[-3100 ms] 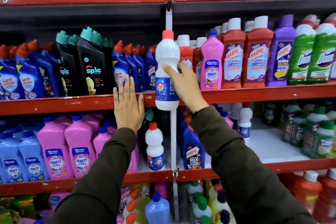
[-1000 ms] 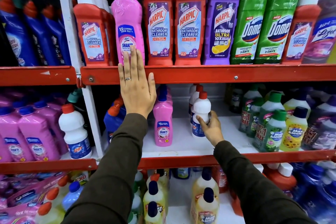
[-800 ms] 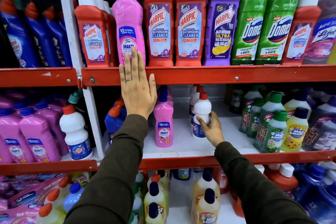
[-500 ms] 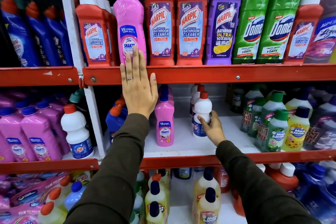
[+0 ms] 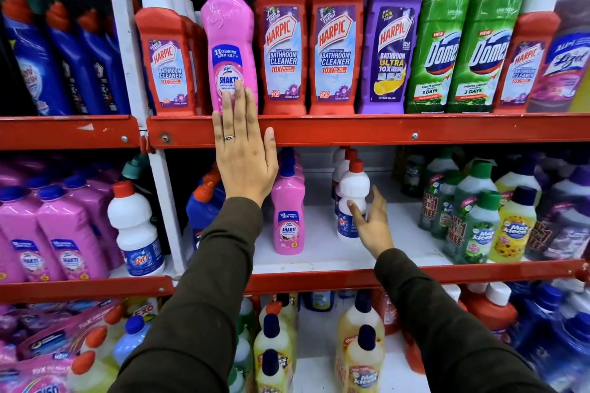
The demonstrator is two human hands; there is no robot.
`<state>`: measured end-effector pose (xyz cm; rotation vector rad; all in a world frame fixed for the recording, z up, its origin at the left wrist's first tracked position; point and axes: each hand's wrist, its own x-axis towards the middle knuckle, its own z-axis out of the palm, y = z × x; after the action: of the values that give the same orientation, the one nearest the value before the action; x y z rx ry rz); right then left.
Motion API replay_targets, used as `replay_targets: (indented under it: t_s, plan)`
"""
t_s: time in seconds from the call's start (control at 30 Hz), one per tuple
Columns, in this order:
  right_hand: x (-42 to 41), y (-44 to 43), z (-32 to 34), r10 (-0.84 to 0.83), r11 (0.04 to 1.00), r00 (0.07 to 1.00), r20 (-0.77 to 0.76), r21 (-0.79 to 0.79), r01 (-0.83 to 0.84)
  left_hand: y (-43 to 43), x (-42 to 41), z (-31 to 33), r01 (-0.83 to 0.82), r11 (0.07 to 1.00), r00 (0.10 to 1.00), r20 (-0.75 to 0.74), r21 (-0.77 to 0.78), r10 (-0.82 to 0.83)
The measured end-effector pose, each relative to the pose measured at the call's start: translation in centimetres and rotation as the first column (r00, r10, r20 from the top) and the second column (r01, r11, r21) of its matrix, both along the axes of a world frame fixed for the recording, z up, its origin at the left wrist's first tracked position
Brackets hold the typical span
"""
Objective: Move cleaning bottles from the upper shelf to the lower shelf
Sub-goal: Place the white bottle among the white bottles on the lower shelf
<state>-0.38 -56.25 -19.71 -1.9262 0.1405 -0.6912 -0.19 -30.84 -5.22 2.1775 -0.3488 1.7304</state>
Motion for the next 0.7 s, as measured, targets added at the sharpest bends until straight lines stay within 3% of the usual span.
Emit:
replay_targets:
  t_s: [0.2, 0.37, 0.53, 0.7]
  plan:
    - [-2.5, 3.0, 0.9, -0.222, 0.925, 0.958, 0.184, -0.272, 0.267, 1.9, -1.3, -1.1, 0.062, 0.998, 0.997, -0.058, 0.031, -0.06]
    - [-4.4, 8.8, 1.2, -0.167, 0.889, 0.951, 0.261, -0.377, 0.26, 7.7, -2.7, -5.7, 0.067, 0.998, 0.992, -0.108, -0.018, -0.069]
    - [-5.9, 17.0, 1.3, -0.148, 0.914, 0.955, 0.256, -0.334, 0.231, 14.2, -2.7, -9.6, 0.022, 0.999, 0.981, -0.191, -0.038, -0.029]
    - [-6.9, 26.2, 1.8, 0.022, 0.932, 0.948, 0.318, -0.35, 0.095, 21.4, -2.2, -13.4, -0.015, 0.999, 0.965, -0.263, -0.039, 0.004]
